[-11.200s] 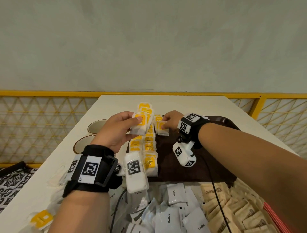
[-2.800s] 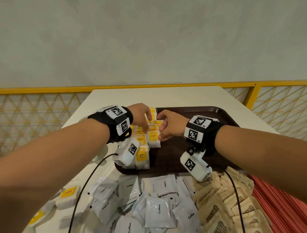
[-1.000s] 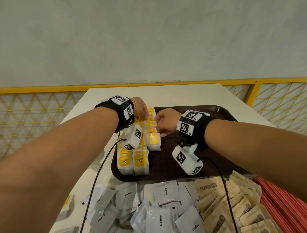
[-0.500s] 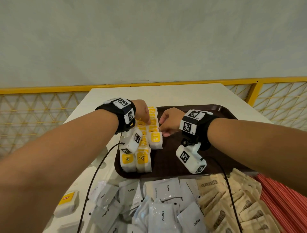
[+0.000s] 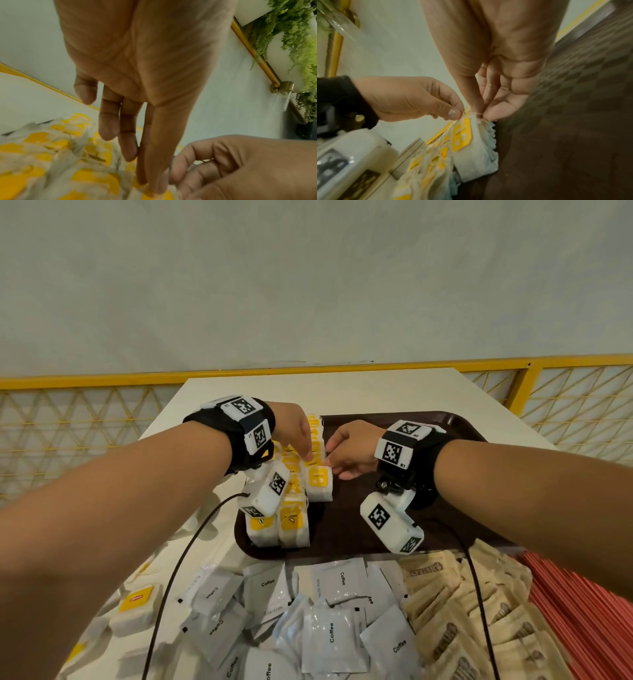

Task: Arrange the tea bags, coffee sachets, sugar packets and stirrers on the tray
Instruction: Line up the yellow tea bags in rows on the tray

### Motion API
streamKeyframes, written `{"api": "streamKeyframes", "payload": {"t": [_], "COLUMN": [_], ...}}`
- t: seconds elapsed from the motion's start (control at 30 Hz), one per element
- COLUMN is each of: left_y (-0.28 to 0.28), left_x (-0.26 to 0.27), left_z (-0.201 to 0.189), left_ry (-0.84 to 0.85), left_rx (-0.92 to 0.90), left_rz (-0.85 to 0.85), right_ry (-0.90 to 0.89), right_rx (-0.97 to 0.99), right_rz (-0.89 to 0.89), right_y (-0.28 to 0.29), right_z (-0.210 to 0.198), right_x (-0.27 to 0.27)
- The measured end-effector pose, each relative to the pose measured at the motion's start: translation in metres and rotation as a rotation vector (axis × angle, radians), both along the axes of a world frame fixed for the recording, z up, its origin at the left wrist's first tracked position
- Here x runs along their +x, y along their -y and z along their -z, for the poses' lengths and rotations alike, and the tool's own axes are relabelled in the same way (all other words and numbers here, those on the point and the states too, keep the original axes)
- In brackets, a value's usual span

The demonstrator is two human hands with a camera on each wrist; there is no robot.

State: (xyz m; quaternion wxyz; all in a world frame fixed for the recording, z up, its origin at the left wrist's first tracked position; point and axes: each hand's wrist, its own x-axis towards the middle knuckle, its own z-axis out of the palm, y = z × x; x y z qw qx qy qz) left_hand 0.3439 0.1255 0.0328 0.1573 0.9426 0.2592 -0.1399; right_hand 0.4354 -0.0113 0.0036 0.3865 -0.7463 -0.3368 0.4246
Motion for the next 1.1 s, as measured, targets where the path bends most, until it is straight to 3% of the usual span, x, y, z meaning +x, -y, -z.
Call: {"api": "streamKeyframes", "payload": {"t": [0.3,0.47,0.77,1.1], "left_y": [0.008,0.003,0.001,-0.002], "left_x": [0.009,0.010,0.005,0.001], "left_z": [0.008,0.008,0.007,0.002], "left_ry": [-0.034,-0.021,0.045,0.048], "left_rx": [0.112,0.100,0.095,0.048], "left_rz": [0.022,0.023,-0.051,-0.062], "right_ry": [0.060,0.137,0.178,0.280], "right_rx": [-0.014,-0.140,-0.044,-0.077], "right_rz": [0.078,-0.103,-0.055,-0.132], "right_y": [-0.003,0.007,0.004,0.010], "right_z": [0.005,0.005,0.004,0.003], "right_x": [-0.006,-0.010,-0.012,-0.016]}}
